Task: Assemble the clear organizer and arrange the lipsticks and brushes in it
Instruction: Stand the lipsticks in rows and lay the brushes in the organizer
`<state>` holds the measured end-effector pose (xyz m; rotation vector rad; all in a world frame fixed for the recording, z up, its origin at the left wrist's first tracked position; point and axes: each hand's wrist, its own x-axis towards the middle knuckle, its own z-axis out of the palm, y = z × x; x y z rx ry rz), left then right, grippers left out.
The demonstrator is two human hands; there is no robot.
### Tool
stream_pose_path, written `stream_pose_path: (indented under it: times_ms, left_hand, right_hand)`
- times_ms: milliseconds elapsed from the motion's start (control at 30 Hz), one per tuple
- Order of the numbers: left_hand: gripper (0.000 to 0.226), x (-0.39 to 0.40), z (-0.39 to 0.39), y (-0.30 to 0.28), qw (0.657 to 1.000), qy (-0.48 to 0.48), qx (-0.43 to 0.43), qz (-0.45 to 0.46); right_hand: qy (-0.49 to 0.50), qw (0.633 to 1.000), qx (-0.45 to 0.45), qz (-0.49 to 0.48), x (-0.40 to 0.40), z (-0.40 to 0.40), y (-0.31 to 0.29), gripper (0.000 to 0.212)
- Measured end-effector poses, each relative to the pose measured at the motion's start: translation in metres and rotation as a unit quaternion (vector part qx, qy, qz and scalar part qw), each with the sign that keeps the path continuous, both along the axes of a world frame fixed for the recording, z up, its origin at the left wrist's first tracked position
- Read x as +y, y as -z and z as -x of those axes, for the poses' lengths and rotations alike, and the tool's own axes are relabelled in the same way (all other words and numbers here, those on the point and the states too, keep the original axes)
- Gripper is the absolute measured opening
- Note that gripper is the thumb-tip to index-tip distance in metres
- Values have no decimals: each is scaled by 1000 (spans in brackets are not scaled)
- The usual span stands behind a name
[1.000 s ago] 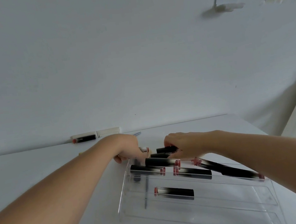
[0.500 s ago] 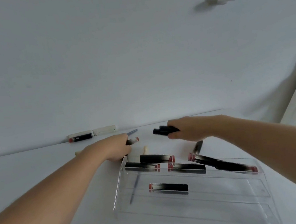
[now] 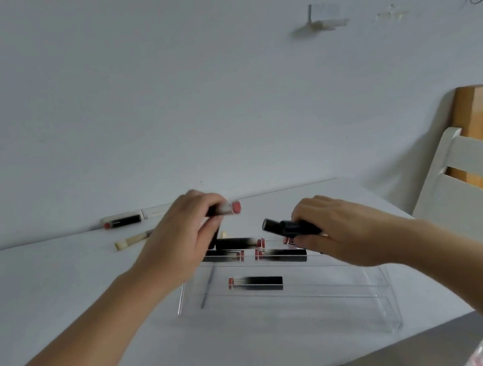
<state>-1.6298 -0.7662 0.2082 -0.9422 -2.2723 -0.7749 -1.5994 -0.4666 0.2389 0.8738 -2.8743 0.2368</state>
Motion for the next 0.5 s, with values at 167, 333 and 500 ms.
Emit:
stream_pose_path:
  times_ms: [167, 333, 500]
  left_hand:
    - [25, 8, -26, 15, 998, 23, 52, 5]
    - [23, 10, -36, 20, 994, 31, 99, 29]
    - [28, 12, -37, 36, 990, 24, 76, 115]
  right_hand:
    - [-23, 998, 25, -46, -3, -22, 16, 21]
    - [-23, 997, 40, -64, 1, -29, 29, 32]
    - [-24, 996, 47, -75, 4, -31, 37, 37]
